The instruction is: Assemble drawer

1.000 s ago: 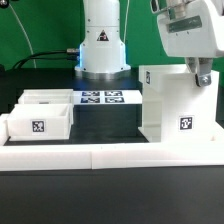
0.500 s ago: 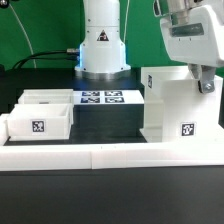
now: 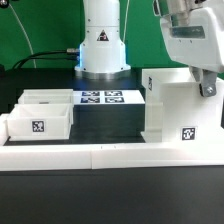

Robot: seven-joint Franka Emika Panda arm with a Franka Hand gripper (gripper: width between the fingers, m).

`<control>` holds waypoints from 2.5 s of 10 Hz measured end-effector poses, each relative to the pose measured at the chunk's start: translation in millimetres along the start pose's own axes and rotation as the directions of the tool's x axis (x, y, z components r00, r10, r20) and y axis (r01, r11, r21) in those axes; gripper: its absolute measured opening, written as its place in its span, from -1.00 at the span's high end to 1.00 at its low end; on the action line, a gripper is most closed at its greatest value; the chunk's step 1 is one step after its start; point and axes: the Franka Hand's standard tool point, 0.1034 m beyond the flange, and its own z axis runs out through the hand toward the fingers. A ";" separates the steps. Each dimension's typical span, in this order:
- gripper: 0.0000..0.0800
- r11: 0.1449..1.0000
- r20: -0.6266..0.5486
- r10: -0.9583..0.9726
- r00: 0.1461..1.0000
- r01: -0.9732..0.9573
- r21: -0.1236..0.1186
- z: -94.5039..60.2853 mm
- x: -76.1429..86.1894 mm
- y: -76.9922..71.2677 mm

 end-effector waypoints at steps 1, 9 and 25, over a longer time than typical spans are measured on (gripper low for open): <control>0.89 1.000 0.001 0.006 1.000 -0.006 -0.001 0.0 -0.6 -0.1; -0.58 1.000 0.000 -0.010 1.000 0.010 0.001 0.4 -1.5 -0.1; -0.62 0.435 -0.006 -0.900 0.435 0.899 -0.059 -64.9 72.4 53.5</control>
Offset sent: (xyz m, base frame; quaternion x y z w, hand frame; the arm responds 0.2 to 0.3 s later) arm 0.0000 0.0000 0.0000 0.0000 0.0000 0.0000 1.0000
